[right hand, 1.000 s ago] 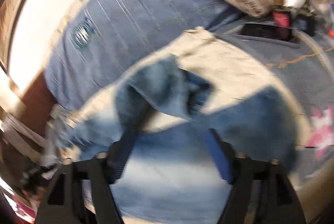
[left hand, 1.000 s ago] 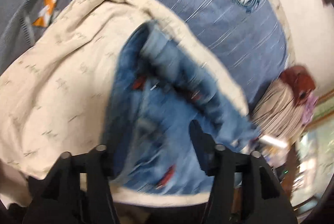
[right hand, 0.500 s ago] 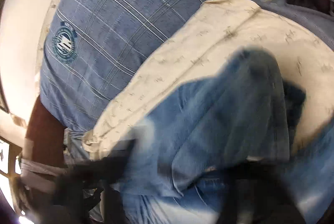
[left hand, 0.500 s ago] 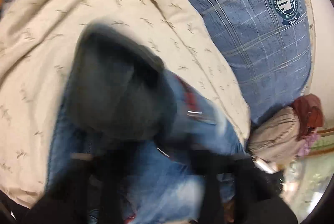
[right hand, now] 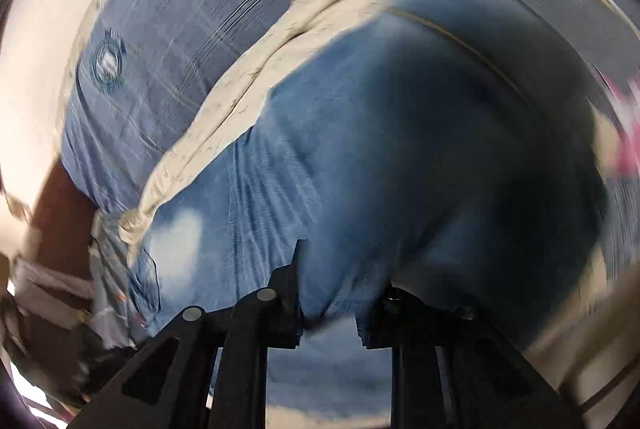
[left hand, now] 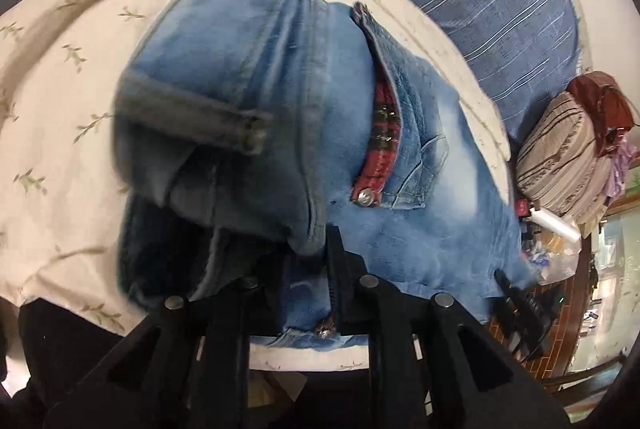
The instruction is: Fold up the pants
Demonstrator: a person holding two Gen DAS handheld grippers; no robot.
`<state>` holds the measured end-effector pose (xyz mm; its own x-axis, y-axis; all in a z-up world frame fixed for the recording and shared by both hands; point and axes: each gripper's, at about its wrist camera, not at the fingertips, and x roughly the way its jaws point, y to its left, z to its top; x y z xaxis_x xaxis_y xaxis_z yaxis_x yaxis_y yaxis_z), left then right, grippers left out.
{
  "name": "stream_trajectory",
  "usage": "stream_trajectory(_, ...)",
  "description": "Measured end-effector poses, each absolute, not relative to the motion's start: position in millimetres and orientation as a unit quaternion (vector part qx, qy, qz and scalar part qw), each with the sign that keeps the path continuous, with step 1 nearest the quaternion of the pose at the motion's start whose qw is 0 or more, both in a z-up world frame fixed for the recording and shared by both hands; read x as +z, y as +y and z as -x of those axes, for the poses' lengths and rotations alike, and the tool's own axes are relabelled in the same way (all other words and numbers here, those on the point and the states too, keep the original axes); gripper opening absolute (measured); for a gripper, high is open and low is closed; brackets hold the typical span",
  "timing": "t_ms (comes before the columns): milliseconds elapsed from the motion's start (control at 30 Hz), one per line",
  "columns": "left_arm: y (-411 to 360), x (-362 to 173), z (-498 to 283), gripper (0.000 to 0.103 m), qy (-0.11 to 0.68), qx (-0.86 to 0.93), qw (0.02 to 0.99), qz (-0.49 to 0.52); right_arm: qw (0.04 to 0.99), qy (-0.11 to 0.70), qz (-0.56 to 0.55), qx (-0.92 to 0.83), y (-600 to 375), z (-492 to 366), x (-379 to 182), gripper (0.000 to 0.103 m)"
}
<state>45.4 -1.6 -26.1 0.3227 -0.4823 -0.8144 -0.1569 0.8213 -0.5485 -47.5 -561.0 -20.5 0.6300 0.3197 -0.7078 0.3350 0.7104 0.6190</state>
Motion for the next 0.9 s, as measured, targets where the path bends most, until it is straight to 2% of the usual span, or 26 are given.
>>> stream_trajectory(67, 2, -16, -43, 0.015, 0.561, -0.107, 0.77, 0.283, 0.824, 0.4, -0.4, -0.026, -576, 60, -14, 0.038)
stream_trajectory(100, 4, -8, -41, 0.016, 0.551, -0.108, 0.777, 0.283, 0.827, 0.38, -0.413, -0.035, -585, 65, -9, 0.053)
stream_trajectory(133, 7, -2, -40, 0.027, 0.543, -0.111, 0.782, 0.286, 0.827, 0.356, -0.433, -0.044, -595, 70, -6, 0.066)
stream_trajectory(167, 9, 3, -42, 0.036, 0.536, -0.116, 0.783, 0.294, 0.825, 0.344, -0.446, -0.044, -600, 68, -4, 0.069)
stream_trajectory(200, 12, 6, -40, 0.062, 0.531, -0.122, 0.781, 0.306, 0.82, 0.344, -0.456, -0.041, -602, 65, -6, 0.072)
stream_trajectory(233, 15, 8, -39, 0.075, 0.528, -0.123, 0.778, 0.318, 0.815, 0.351, -0.458, -0.044, -601, 63, -10, 0.072)
stream_trajectory(333, 19, -1, -49, 0.075, 0.533, -0.113, 0.764, 0.346, 0.812, 0.363, -0.453, -0.057, -593, 53, -21, 0.072)
stream_trajectory(367, 21, -4, -53, 0.075, 0.54, -0.107, 0.758, 0.351, 0.814, 0.361, -0.452, -0.055, -590, 50, -22, 0.07)
stream_trajectory(400, 20, -8, -62, 0.069, 0.548, -0.099, 0.752, 0.352, 0.816, 0.361, -0.449, -0.048, -586, 44, -21, 0.057)
stream_trajectory(433, 17, -9, -69, 0.035, 0.556, -0.094, 0.749, 0.347, 0.821, 0.365, -0.437, -0.042, -585, 37, -16, 0.023)
stream_trajectory(467, 12, -8, -74, 0.013, 0.565, -0.09, 0.746, 0.341, 0.826, 0.365, -0.428, -0.038, -592, 38, -10, 0.008)
stream_trajectory(500, 9, -2, -80, 0.007, 0.567, -0.095, 0.744, 0.34, 0.835, 0.353, -0.421, -0.031, -593, 38, 1, 0.004)
stream_trajectory(633, 9, 39, -63, 0.007, 0.513, -0.116, 0.782, 0.334, 0.865, 0.29, -0.41, -0.003, -600, 57, 47, 0.003)
stream_trajectory(700, 8, 47, -45, 0.007, 0.503, -0.128, 0.791, 0.324, 0.867, 0.287, -0.407, -0.007, -605, 68, 50, 0.003)
stream_trajectory(767, 8, 38, -30, 0.008, 0.511, -0.133, 0.785, 0.323, 0.861, 0.303, -0.407, -0.028, -611, 79, 35, 0.005)
stream_trajectory(900, 6, -30, -9, 0.009, 0.586, -0.113, 0.737, 0.318, 0.819, 0.369, -0.43, -0.094, -618, 96, -22, 0.013)
